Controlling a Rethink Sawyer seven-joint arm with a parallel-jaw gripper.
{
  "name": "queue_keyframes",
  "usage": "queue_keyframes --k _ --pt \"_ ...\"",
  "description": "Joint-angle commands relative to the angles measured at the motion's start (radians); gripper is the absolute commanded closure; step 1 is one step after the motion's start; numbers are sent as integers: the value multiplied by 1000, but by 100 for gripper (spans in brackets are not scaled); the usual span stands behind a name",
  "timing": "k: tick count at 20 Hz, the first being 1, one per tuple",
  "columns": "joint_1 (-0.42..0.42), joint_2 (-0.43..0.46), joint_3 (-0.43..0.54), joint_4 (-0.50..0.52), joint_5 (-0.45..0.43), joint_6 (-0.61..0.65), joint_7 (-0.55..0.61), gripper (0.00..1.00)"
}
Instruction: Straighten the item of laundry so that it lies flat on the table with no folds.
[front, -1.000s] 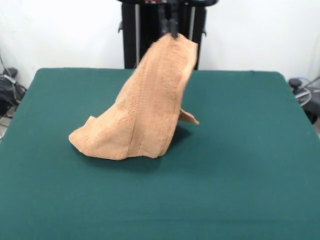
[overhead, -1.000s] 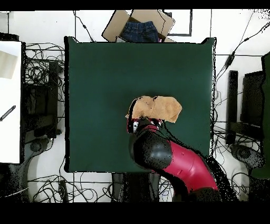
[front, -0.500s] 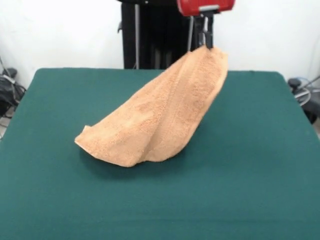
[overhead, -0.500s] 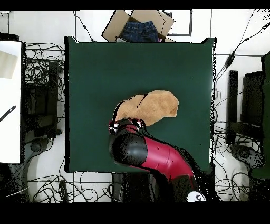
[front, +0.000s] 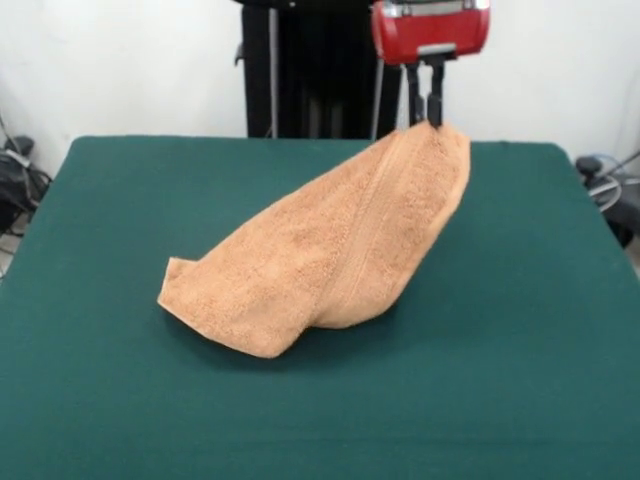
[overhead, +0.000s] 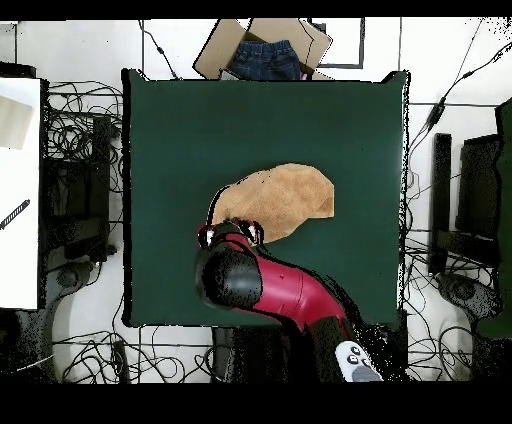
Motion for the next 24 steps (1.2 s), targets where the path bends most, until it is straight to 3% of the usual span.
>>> queue_keyframes --k 1,7,24 --pt "15 89 -20 1 7 -90 263 100" --pt "17 97 -18 17 8 -128 274 100" --pt "154 100 -98 69 58 -157 354 100"
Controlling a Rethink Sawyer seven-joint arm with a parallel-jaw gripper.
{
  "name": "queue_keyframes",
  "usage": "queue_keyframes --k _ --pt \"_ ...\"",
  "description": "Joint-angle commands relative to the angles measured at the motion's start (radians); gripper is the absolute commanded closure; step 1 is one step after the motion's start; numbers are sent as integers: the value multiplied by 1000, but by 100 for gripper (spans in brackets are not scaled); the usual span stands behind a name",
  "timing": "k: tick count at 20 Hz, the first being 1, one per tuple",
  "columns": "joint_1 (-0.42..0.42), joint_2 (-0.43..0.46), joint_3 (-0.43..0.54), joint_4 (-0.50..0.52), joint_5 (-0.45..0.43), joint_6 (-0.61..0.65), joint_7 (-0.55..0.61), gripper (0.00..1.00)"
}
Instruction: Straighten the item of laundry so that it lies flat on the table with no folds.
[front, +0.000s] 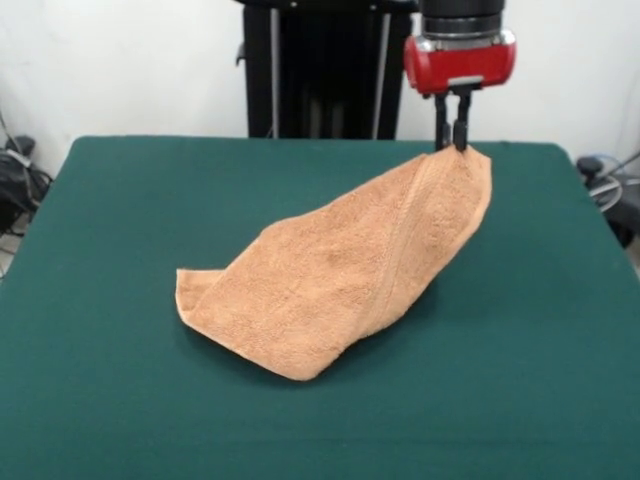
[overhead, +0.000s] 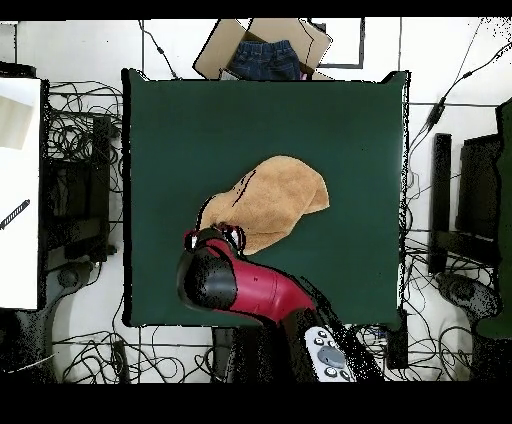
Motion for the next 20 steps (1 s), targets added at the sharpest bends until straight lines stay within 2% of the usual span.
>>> queue_keyframes --k 1,9,20 --pt "54 10 -50 75 57 -62 338 100" --pt "86 0 -53 127 74 -105 397 100" --pt "69 -25 -33 166 49 -106 426 100"
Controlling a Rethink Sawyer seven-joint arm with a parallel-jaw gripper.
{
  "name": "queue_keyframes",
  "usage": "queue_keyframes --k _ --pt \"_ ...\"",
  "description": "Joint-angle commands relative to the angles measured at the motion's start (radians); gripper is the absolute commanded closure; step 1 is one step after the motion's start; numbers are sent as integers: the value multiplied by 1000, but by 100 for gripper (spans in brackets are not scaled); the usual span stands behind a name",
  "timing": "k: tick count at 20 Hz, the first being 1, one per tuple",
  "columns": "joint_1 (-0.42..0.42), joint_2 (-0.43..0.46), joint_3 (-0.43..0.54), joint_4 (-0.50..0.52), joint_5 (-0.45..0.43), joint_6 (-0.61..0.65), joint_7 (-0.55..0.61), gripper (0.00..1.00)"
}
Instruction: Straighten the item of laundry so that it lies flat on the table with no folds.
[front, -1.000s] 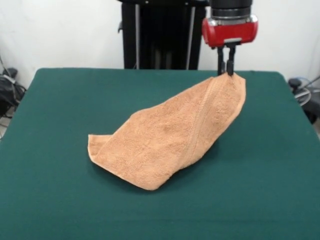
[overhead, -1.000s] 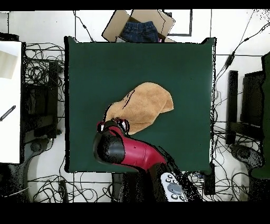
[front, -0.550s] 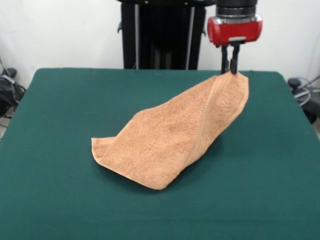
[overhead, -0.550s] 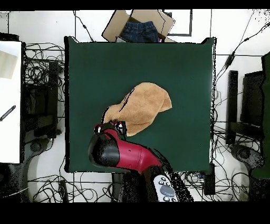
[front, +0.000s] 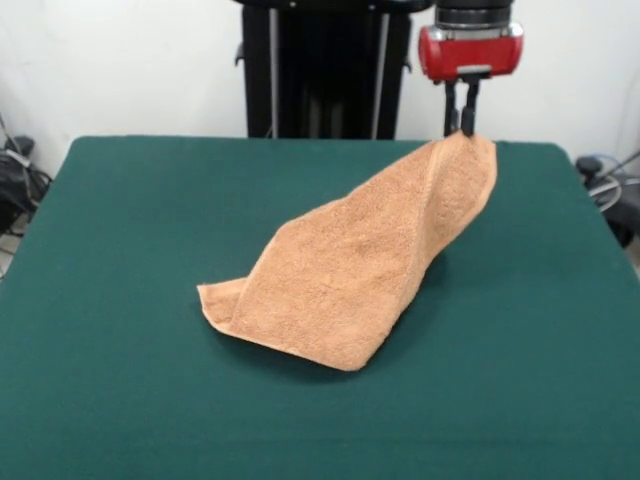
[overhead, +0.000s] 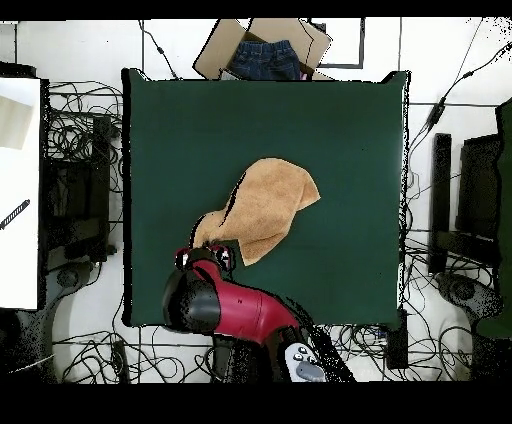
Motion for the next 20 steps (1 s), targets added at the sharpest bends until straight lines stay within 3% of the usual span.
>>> queue_keyframes --k 1,20 --pt "10 -16 -3 76 37 -25 323 100" --pt "40 55 4 89 31 -126 389 100"
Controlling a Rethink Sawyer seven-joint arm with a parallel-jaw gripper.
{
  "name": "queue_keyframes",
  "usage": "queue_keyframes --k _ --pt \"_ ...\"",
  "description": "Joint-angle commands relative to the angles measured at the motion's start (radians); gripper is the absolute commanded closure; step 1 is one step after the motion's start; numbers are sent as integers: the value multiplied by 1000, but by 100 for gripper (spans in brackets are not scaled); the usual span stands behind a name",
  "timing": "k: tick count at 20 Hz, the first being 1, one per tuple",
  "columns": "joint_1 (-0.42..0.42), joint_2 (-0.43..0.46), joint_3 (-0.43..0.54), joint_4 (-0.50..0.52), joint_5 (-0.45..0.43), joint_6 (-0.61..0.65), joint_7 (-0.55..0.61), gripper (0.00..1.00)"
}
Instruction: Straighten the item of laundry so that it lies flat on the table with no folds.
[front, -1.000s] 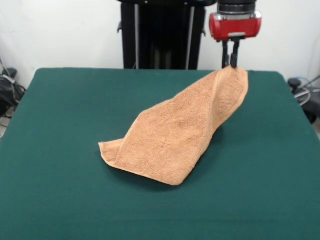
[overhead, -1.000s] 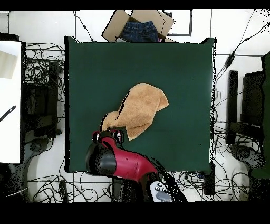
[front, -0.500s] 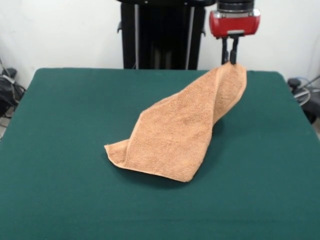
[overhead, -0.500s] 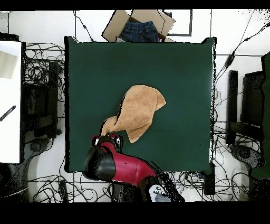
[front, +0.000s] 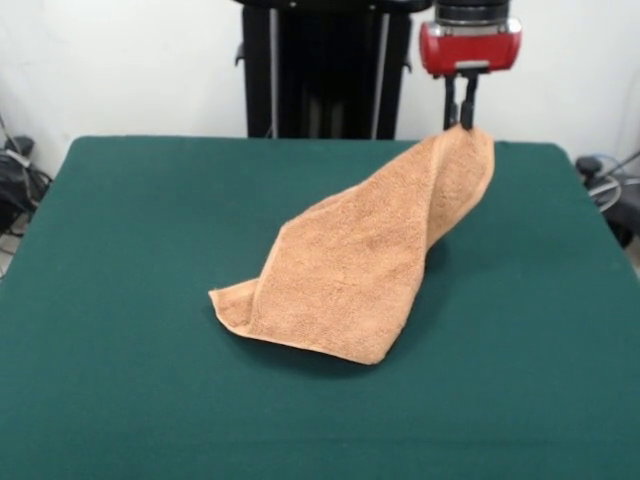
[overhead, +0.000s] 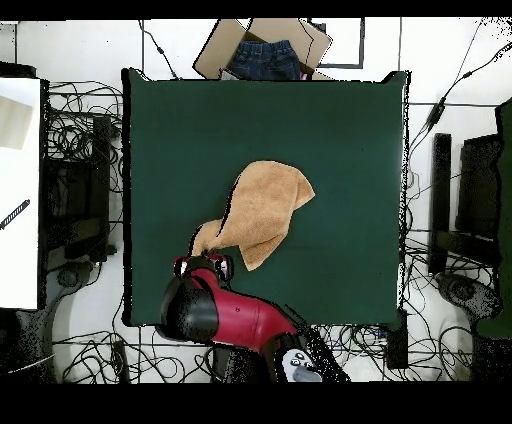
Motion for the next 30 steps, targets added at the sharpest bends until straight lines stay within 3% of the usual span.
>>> queue_keyframes --k 1,13,14,30 --pt "49 54 -1 62 38 -119 353 100" --pt "110 32 -28 102 51 -158 401 100" --pt "105 35 -25 100 37 -166 407 0" --pt "120 35 -31 95 47 -174 418 0"
